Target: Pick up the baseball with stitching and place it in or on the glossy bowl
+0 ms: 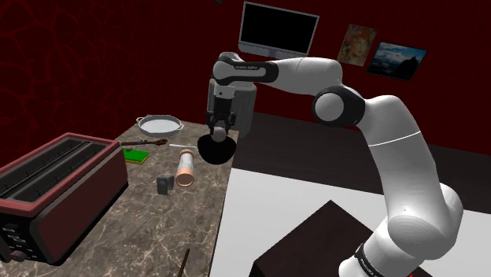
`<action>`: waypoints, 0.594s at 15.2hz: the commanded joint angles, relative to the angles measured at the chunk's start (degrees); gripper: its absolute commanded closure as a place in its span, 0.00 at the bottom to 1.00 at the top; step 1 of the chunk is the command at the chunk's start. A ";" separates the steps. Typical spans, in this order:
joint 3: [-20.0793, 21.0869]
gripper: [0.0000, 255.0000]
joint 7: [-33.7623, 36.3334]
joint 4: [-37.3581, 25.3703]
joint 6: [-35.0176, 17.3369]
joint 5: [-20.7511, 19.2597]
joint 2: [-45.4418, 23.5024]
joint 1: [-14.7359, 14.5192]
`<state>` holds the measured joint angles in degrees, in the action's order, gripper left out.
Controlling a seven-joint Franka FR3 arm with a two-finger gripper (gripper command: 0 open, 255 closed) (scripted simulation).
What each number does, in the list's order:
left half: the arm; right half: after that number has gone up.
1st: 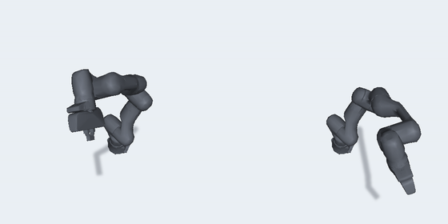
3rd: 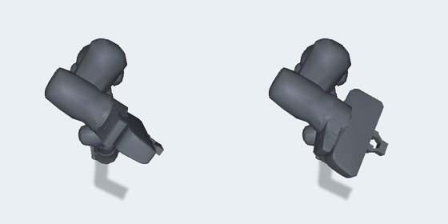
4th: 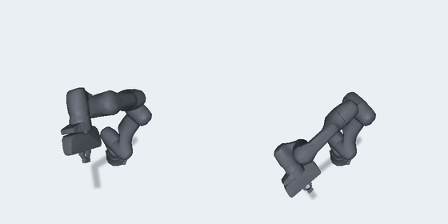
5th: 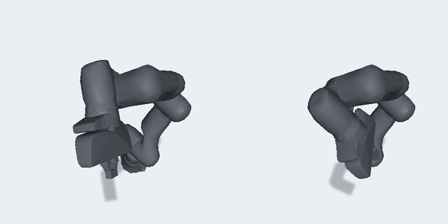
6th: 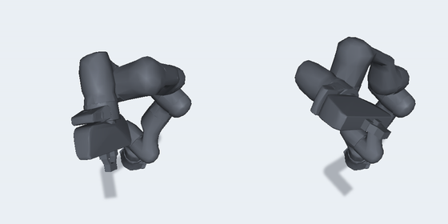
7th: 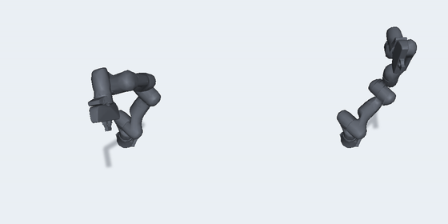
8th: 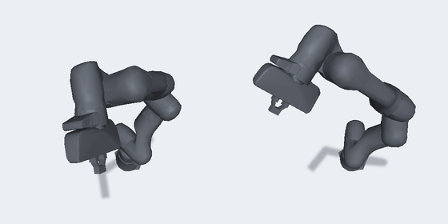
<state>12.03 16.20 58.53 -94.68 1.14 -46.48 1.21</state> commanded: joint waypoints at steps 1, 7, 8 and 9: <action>-0.04 1.00 -0.18 1.36 -1.44 -0.01 -0.06 0.12; -0.06 1.00 -0.27 2.04 -2.27 -0.02 -0.21 0.15; -0.06 1.00 -0.27 2.04 -2.27 -0.02 -0.21 0.15; -0.06 1.00 -0.27 2.04 -2.27 -0.02 -0.21 0.15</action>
<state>11.97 15.93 60.58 -96.94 1.12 -46.70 1.36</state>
